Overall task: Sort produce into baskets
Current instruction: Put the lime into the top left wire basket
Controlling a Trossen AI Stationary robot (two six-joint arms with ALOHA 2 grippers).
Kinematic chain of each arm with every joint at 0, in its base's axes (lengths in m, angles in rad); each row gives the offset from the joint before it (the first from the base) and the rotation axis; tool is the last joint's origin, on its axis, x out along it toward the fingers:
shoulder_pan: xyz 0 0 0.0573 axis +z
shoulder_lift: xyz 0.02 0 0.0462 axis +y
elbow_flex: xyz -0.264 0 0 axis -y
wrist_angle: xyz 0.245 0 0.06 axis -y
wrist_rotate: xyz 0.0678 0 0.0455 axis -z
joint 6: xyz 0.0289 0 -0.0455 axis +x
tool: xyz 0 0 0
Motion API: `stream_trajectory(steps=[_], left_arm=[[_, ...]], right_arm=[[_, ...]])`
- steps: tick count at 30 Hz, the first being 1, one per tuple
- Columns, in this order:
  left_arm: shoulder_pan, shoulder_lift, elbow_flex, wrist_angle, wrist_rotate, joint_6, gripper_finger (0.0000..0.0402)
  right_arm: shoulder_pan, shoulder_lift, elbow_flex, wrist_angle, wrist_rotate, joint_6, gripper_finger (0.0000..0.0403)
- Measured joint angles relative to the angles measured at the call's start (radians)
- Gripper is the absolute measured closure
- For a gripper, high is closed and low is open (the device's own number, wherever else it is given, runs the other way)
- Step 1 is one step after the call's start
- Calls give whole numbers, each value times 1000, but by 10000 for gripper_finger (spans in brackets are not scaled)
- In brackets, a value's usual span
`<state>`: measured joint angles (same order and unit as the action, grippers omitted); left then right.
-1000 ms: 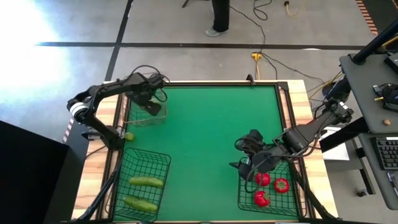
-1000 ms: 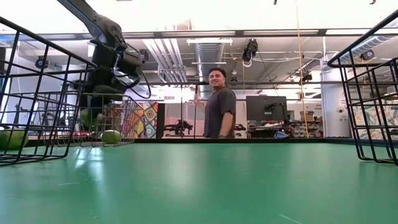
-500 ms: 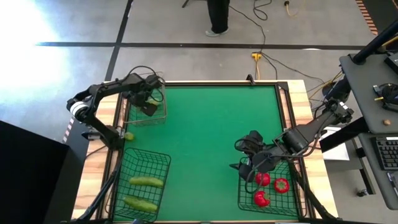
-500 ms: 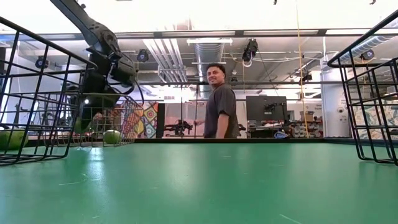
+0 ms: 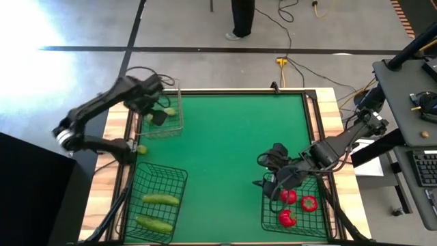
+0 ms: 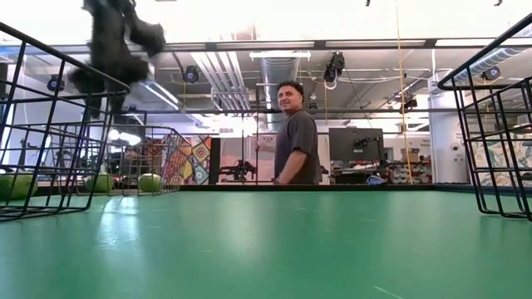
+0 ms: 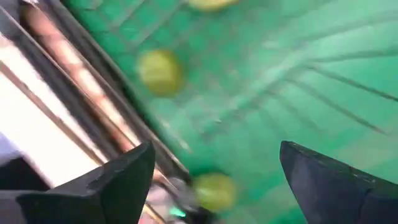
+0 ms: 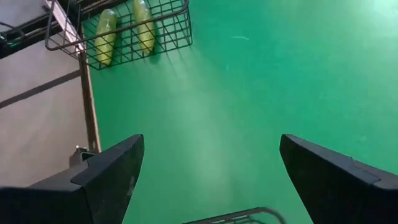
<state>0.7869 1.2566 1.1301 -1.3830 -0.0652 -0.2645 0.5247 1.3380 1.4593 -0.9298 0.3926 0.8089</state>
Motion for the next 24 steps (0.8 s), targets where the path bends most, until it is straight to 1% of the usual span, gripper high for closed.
stream_trajectory(steps=[3, 5, 8, 11, 12, 14, 16, 18, 22, 24], left_arm=[[-115, -144, 12, -23, 119, -133, 78], [-241, -208, -3, -31, 134, -245, 81], [-487, -246, -38, -19, 122, -436, 82], [-744, -246, -73, 1, 53, -636, 82], [-813, -238, -84, -1, 28, -709, 82], [-910, -221, -116, 0, 9, -832, 82], [-948, -210, -158, -1, -8, -931, 83], [-938, -208, -202, 0, -28, -981, 87], [-849, -210, -271, 8, -76, -1038, 101], [-802, -211, -317, 12, -75, -1049, 110]], right_arm=[[-25, 0, 0, 0, 1, -33, 35], [-44, 0, 0, 1, 0, -65, 35], [-76, 0, 0, 11, -3, -108, 35], [-105, 0, 0, 37, -27, -151, 35], [-113, 0, 0, 41, -34, -166, 35], [-124, 0, 0, 55, -35, -192, 35], [-134, 0, 0, 63, -37, -219, 35], [-142, 0, 0, 81, -48, -243, 35], [-159, -1, 0, 111, -86, -279, 35], [-162, -1, 0, 112, -104, -284, 35]])
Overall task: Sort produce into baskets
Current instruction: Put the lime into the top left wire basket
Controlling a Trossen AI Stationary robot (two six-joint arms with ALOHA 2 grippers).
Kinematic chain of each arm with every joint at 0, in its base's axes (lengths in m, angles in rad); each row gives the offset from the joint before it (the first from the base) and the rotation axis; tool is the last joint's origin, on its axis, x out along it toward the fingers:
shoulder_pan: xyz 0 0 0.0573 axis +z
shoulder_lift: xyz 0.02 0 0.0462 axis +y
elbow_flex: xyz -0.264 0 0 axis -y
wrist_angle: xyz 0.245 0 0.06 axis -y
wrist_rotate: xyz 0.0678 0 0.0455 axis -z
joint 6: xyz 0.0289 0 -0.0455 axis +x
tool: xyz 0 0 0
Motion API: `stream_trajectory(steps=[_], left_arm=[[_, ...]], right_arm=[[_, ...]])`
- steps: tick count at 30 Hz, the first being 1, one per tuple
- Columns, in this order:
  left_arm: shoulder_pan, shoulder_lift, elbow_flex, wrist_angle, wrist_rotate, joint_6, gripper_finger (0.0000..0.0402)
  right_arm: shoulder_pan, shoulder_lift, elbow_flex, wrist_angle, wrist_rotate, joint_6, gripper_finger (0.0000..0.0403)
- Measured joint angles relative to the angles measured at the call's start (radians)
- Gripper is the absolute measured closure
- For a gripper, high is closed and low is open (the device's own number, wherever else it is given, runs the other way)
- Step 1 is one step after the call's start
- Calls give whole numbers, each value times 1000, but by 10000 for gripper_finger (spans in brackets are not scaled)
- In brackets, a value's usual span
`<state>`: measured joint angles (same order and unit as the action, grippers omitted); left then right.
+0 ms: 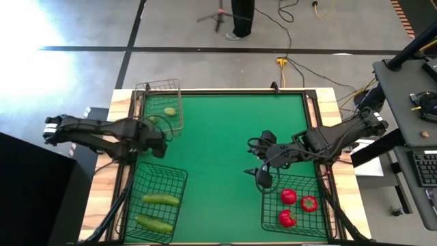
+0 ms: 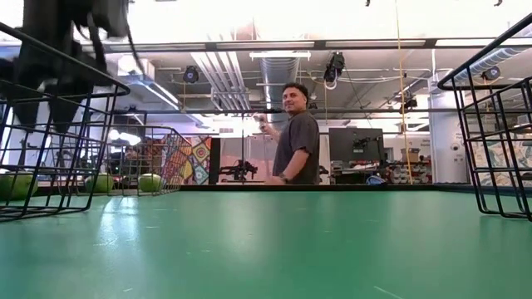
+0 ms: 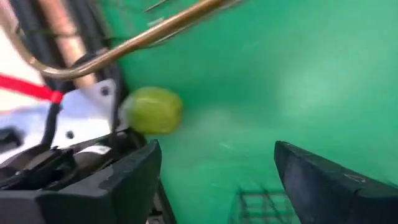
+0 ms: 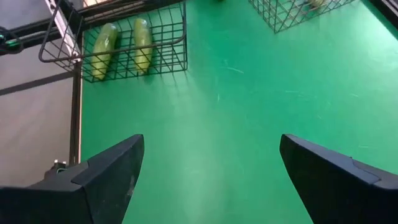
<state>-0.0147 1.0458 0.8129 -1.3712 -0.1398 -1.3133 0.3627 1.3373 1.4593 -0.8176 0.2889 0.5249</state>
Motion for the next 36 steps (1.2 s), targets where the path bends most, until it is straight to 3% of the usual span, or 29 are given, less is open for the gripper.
stream_trajectory(steps=[3, 7, 11, 16, 18, 23, 28, 32, 36], left_arm=[[58, 21, -42, 55, 48, 6, 127], [92, 90, -49, 92, 28, 29, 149], [75, 151, -42, 139, -82, -51, 166], [37, 194, -41, 220, -209, -288, 189], [37, 222, -41, 217, -202, -353, 206], [49, 285, -43, 199, -70, -391, 262], [53, 289, -49, 92, -97, -691, 315], [53, 280, -86, 92, -81, -830, 348], [71, 299, -83, 87, -92, -875, 375]], right_arm=[[1, 0, 0, 1, -2, -2, 35], [14, 0, 0, -7, -3, -11, 35], [31, 0, 0, -19, -3, -14, 35], [53, -1, 0, -45, -2, -15, 35], [57, -2, 0, -72, -9, -19, 35], [48, -9, 24, -150, -44, -88, 35], [22, -22, 78, -232, -56, -183, 35], [20, -50, 117, -307, -54, -229, 35], [23, -101, 132, -362, -58, -239, 35]])
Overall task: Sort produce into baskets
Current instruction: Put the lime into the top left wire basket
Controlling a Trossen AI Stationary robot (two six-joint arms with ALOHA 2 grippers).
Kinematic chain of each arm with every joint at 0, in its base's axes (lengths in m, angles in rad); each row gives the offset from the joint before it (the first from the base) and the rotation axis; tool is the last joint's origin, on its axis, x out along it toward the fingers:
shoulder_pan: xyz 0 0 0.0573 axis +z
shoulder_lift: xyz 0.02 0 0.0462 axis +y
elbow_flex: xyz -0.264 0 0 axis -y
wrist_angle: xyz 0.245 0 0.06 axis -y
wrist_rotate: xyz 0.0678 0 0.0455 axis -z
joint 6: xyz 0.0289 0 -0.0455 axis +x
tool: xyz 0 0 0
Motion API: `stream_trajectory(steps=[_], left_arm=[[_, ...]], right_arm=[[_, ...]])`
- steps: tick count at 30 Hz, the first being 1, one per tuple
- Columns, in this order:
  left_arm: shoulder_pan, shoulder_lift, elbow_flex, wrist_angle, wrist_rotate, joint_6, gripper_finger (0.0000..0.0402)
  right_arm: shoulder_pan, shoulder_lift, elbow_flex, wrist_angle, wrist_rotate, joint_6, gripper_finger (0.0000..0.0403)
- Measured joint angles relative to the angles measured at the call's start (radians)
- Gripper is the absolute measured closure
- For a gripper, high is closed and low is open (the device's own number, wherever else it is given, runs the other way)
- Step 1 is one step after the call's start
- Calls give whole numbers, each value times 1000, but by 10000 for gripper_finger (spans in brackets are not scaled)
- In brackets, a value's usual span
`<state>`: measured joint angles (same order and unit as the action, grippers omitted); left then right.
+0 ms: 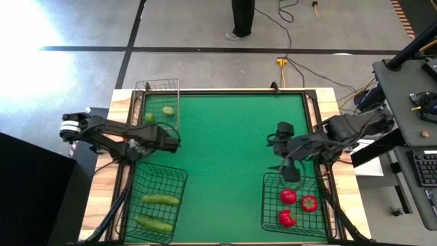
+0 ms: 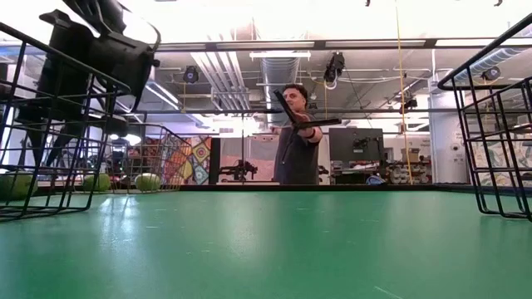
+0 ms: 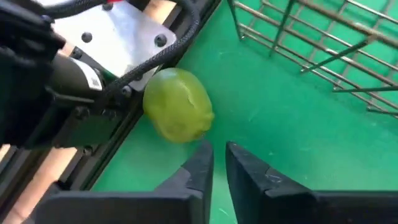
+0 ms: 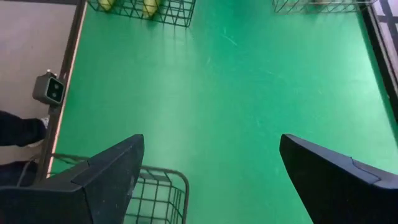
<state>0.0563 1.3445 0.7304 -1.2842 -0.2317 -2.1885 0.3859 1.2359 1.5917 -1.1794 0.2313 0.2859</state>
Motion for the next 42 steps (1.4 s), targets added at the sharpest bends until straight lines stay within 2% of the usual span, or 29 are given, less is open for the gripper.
stream_trajectory(steps=[5, 8, 13, 17, 27, 31, 35, 39, 42], left_arm=[[20, 38, 5, -25, -17, -44, 399], [12, 74, 13, -19, 44, -43, 400], [-15, 138, 63, -44, 79, 178, 401], [-34, 180, 106, -174, 101, 214, 401], [-96, 345, 158, -187, 35, 616, 401], [-99, 389, 129, -218, 36, 665, 402], [-99, 396, 82, -169, 30, 694, 402], [-97, 385, 9, -152, 51, 681, 401], [-101, 363, 13, -147, 31, 651, 401]], right_arm=[[0, -75, 0, -51, 0, 2, 35], [0, -112, 0, -56, 0, 17, 35], [0, -159, 0, -75, 1, 43, 35], [0, -176, 0, -82, 4, 43, 35], [0, -152, 0, -81, 7, 49, 35], [0, -141, 0, -81, 6, 80, 35], [0, -130, 0, -80, 6, 105, 35], [0, -114, 0, -80, 6, 134, 35], [0, -105, 0, -79, 6, 154, 35]])
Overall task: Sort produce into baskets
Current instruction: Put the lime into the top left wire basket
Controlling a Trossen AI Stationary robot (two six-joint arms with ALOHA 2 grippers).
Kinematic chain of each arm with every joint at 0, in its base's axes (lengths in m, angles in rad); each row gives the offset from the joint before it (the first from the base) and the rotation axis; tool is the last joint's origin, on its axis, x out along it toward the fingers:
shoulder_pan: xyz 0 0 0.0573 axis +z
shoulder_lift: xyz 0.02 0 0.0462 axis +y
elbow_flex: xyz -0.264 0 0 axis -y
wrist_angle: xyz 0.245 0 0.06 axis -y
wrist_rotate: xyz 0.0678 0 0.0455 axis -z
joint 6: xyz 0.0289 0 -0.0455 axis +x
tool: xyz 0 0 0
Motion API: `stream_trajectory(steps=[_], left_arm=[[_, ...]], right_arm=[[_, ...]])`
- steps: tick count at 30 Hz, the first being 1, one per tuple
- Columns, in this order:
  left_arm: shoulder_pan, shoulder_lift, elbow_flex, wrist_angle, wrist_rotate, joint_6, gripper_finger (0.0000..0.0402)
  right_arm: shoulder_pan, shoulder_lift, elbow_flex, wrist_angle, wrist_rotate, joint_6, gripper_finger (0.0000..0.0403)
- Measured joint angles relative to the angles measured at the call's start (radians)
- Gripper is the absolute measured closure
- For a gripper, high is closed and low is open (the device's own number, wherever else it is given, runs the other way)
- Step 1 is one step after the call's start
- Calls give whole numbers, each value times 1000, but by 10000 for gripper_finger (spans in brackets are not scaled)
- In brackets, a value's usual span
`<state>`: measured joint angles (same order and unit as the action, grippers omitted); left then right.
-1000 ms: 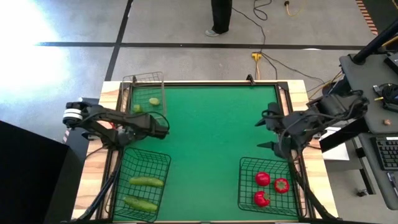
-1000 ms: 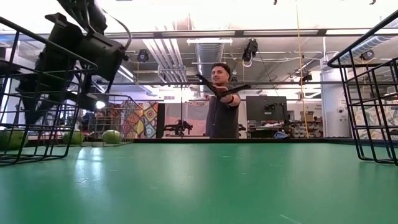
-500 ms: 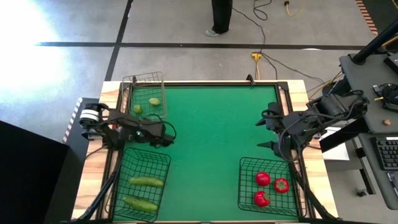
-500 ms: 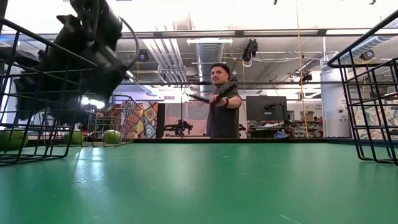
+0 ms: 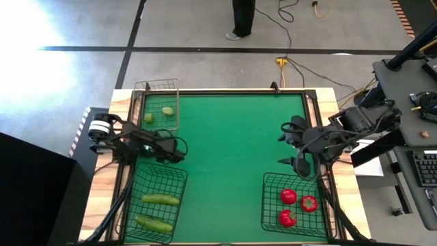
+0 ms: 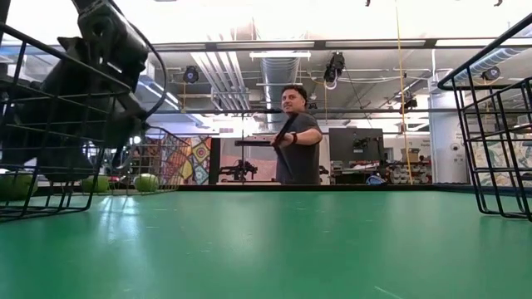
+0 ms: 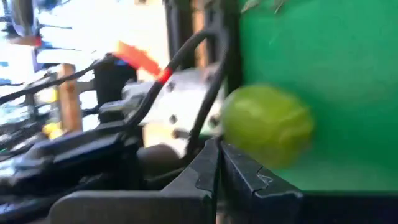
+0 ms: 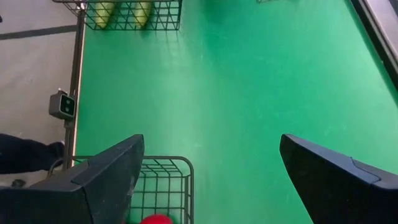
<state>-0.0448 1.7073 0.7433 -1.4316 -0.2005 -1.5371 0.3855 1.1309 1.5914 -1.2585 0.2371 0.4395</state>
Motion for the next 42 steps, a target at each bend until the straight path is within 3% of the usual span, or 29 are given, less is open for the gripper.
stream_trajectory(steps=[4, 10, 14, 17, 23, 30, 36, 42], left_arm=[[2, -17, -14, 49, -45, 21, 401], [-20, -24, 2, 52, -23, 47, 401], [-128, -66, 139, 102, -17, 43, 401], [-200, -107, 255, 123, -104, 40, 401], [-220, -170, 344, 93, -205, 37, 401], [-188, -251, 234, 50, -46, -27, 401], [-186, -233, 159, 82, 133, -42, 402], [-165, -222, 162, 162, 203, 34, 401]], right_arm=[[0, 19, 0, 12, 3, 15, 35], [0, 52, -1, 14, 7, 55, 35], [0, 67, -1, 15, 0, 89, 35], [0, 77, -1, 26, 1, 100, 35], [0, 100, -1, 71, 21, 92, 35], [0, 131, -1, 89, 23, 102, 35], [0, 155, -2, 89, 23, 112, 35], [-4, 161, -2, 89, 17, 99, 35]])
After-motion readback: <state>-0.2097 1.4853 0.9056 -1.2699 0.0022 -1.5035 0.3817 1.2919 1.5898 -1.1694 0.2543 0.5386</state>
